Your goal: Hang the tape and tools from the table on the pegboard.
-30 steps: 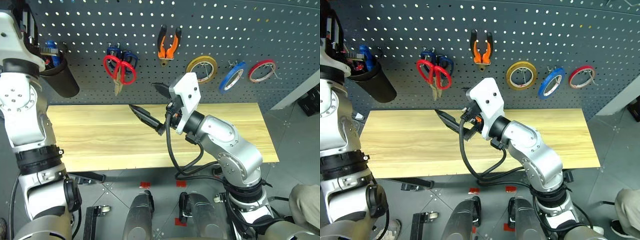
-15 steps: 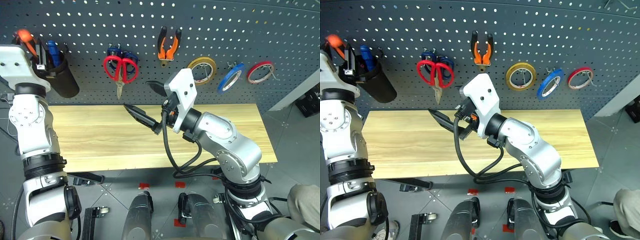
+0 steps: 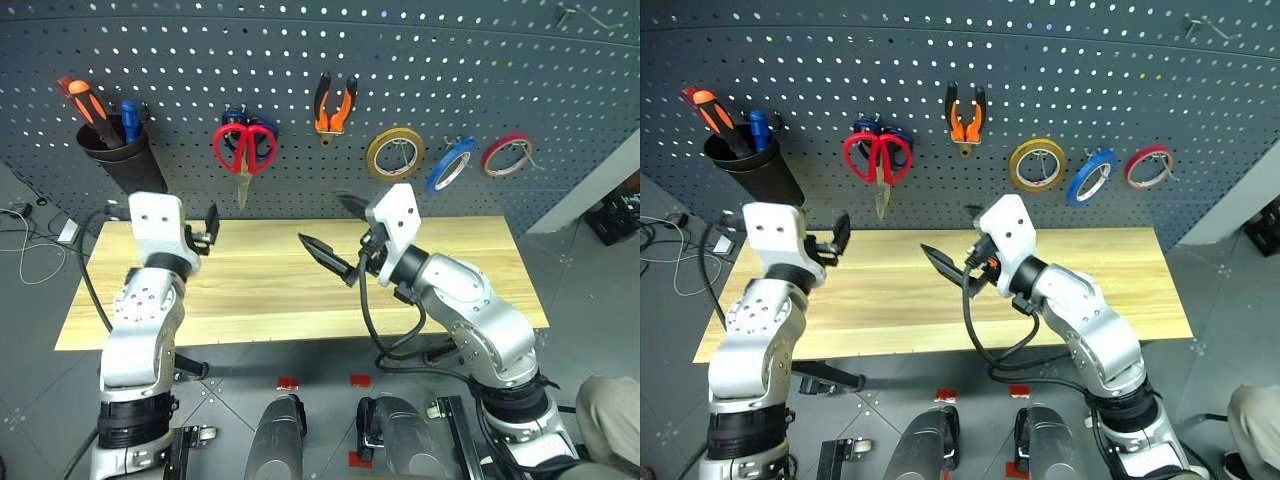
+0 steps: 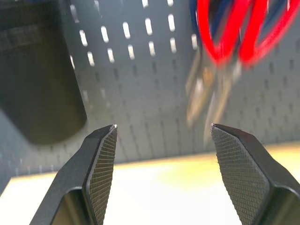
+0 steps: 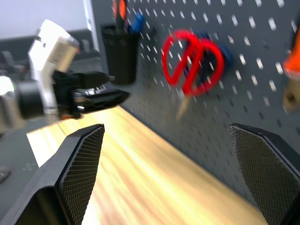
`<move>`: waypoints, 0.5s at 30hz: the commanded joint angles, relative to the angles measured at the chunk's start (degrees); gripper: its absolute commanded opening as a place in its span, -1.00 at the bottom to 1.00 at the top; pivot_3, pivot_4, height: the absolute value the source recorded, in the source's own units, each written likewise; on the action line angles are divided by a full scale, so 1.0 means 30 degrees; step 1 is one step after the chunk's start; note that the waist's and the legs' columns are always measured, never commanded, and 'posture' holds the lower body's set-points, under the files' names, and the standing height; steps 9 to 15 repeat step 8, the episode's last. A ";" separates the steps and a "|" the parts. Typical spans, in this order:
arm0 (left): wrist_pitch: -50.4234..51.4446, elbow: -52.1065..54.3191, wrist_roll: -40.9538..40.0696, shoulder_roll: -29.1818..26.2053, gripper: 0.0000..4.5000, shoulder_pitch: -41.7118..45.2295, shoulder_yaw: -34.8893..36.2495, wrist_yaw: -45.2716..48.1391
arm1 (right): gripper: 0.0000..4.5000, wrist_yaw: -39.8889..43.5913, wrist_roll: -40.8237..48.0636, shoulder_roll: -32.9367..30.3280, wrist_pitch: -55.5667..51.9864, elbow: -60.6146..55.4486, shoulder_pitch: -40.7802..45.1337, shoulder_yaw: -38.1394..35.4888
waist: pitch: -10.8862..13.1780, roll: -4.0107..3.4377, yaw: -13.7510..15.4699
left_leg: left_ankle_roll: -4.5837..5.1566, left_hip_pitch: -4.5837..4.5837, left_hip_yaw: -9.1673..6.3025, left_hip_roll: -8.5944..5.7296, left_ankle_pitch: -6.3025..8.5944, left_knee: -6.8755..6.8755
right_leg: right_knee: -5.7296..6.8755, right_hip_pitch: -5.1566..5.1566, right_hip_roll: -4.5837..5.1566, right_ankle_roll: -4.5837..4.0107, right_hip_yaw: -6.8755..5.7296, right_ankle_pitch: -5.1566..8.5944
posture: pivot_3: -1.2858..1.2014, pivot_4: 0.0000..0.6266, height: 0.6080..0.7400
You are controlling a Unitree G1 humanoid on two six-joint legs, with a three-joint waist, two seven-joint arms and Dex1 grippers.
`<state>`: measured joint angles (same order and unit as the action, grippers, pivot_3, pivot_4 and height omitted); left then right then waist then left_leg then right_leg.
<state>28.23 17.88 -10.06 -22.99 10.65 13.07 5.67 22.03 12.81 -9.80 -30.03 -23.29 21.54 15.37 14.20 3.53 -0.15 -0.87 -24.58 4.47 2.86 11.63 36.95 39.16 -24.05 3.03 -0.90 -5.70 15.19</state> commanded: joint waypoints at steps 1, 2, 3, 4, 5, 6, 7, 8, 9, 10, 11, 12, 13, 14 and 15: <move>-0.0534 0.0145 -0.0067 0.0270 0.49 -0.1180 0.0211 0.0463 | 1.00 -0.2934 -0.2135 0.1176 0.3899 0.2767 -0.1210 -0.0786 | -0.0321 -0.0056 0.0022 | 0.0001 0.0009 0.0004 -0.0004 0.0000 -0.0001 | 0.0002 0.0006 0.0001 -0.0011 0.0006 -0.0006 | 0.06 -0.52 1.00; -0.0796 -0.0276 0.0094 0.0269 0.49 -0.1514 0.0137 0.0593 | 1.00 -0.3847 -0.2532 0.1626 0.5162 0.3985 -0.1617 -0.1315 | -0.0400 -0.0066 0.0023 | 0.0002 0.0018 0.0017 -0.0005 0.0000 -0.0004 | 0.0001 0.0010 0.0002 -0.0018 0.0013 -0.0010 | 0.06 -0.54 1.00; -0.0998 -0.0642 0.0157 0.0286 0.49 -0.1678 0.0044 0.0777 | 1.00 -0.4458 -0.2912 0.1851 0.6226 0.4973 -0.1871 -0.1676 | -0.0507 -0.0066 0.0035 | 0.0002 0.0025 0.0025 -0.0006 0.0000 -0.0001 | 0.0002 0.0014 0.0003 -0.0016 0.0020 -0.0009 | 0.06 -0.56 1.00; -0.1257 -0.1081 0.0070 0.0562 0.49 -0.1777 0.0192 0.0703 | 1.00 -0.5123 -0.3316 0.2014 0.7367 0.6071 -0.2126 -0.2042 | -0.0649 -0.0071 0.0052 | 0.0005 0.0025 0.0029 -0.0008 -0.0002 -0.0002 | -0.0001 0.0013 0.0004 -0.0016 0.0022 -0.0009 | 0.06 -0.58 1.00; -0.1534 -0.1451 0.0005 0.0782 0.49 -0.1833 0.0320 0.0617 | 1.00 -0.5688 -0.3717 0.2119 0.8306 0.7009 -0.2299 -0.2313 | -0.0773 -0.0081 0.0059 | 0.0008 0.0024 0.0032 -0.0012 -0.0002 0.0000 | -0.0005 0.0014 0.0004 -0.0015 0.0027 -0.0010 | 0.06 -0.59 1.00; -0.1762 -0.1831 -0.0062 0.0928 0.49 -0.1882 0.0354 0.0689 | 1.00 -0.6212 -0.3986 0.2179 0.9199 0.8063 -0.2477 -0.2669 | -0.0862 -0.0077 0.0108 | 0.0013 0.0027 0.0039 -0.0019 -0.0001 0.0003 | -0.0007 0.0019 0.0006 -0.0012 0.0041 -0.0011 | 0.06 -0.61 1.00; -0.2051 -0.2182 -0.0038 0.1081 0.49 -0.1927 0.0379 0.0703 | 1.00 -0.6640 -0.4153 0.2206 0.9943 0.9065 -0.2607 -0.3016 | -0.0912 -0.0077 0.0141 | 0.0032 0.0030 0.0034 -0.0024 0.0004 0.0008 | -0.0023 0.0038 0.0010 0.0000 0.0032 -0.0016 | 0.06 -0.63 1.00; -0.2627 -0.2584 0.0053 0.1190 0.49 -0.1994 0.0405 0.0753 | 1.00 -0.7030 -0.4411 0.2121 1.0697 1.0019 -0.2712 -0.3285 | -0.0912 -0.0077 0.0141 | 0.0044 0.0029 0.0036 -0.0024 0.0004 0.0008 | -0.0029 0.0037 0.0010 0.0008 0.0036 -0.0022 | 0.06 -0.65 1.00; -0.2627 -0.2584 0.0053 0.1190 0.49 -0.1994 0.0405 0.0753 | 1.00 -0.7030 -0.4411 0.2121 1.0697 1.0019 -0.2712 -0.3285 | -0.0912 -0.0077 0.0141 | 0.0044 0.0029 0.0036 -0.0024 0.0004 0.0008 | -0.0029 0.0037 0.0010 0.0008 0.0036 -0.0022 | 0.06 -0.65 1.00; -0.2627 -0.2584 0.0053 0.1190 0.49 -0.1994 0.0405 0.0753 | 1.00 -0.7030 -0.4411 0.2121 1.0697 1.0019 -0.2712 -0.3285 | -0.0912 -0.0077 0.0141 | 0.0044 0.0029 0.0036 -0.0024 0.0004 0.0008 | -0.0029 0.0037 0.0010 0.0008 0.0036 -0.0022 | 0.06 -0.65 1.00; -0.2627 -0.2584 0.0053 0.1190 0.49 -0.1994 0.0405 0.0753 | 1.00 -0.7030 -0.4411 0.2121 1.0697 1.0019 -0.2712 -0.3285 | -0.0912 -0.0077 0.0141 | 0.0044 0.0029 0.0036 -0.0024 0.0004 0.0008 | -0.0029 0.0037 0.0010 0.0008 0.0036 -0.0022 | 0.06 -0.65 1.00; -0.2627 -0.2584 0.0053 0.1190 0.49 -0.1994 0.0405 0.0753 | 1.00 -0.7030 -0.4411 0.2121 1.0697 1.0019 -0.2712 -0.3285 | -0.0912 -0.0077 0.0141 | 0.0044 0.0029 0.0036 -0.0024 0.0004 0.0008 | -0.0029 0.0037 0.0010 0.0008 0.0036 -0.0022 | 0.06 -0.65 1.00; -0.2627 -0.2584 0.0053 0.1190 0.49 -0.1994 0.0405 0.0753 | 1.00 -0.7030 -0.4411 0.2121 1.0697 1.0019 -0.2712 -0.3285 | -0.0912 -0.0077 0.0141 | 0.0044 0.0029 0.0036 -0.0024 0.0004 0.0008 | -0.0029 0.0037 0.0010 0.0008 0.0036 -0.0022 | 0.06 -0.65 1.00; -0.2627 -0.2584 0.0053 0.1190 0.49 -0.1994 0.0405 0.0753 | 1.00 -0.7030 -0.4411 0.2121 1.0697 1.0019 -0.2712 -0.3285 | -0.0912 -0.0077 0.0141 | 0.0044 0.0029 0.0036 -0.0024 0.0004 0.0008 | -0.0029 0.0037 0.0010 0.0008 0.0036 -0.0022 | 0.06 -0.65 1.00; -0.2627 -0.2584 0.0053 0.1190 0.49 -0.1994 0.0405 0.0753 | 1.00 -0.7030 -0.4411 0.2121 1.0697 1.0019 -0.2712 -0.3285 | -0.0912 -0.0077 0.0141 | 0.0044 0.0029 0.0036 -0.0024 0.0004 0.0008 | -0.0029 0.0037 0.0010 0.0008 0.0036 -0.0022 | 0.06 -0.65 1.00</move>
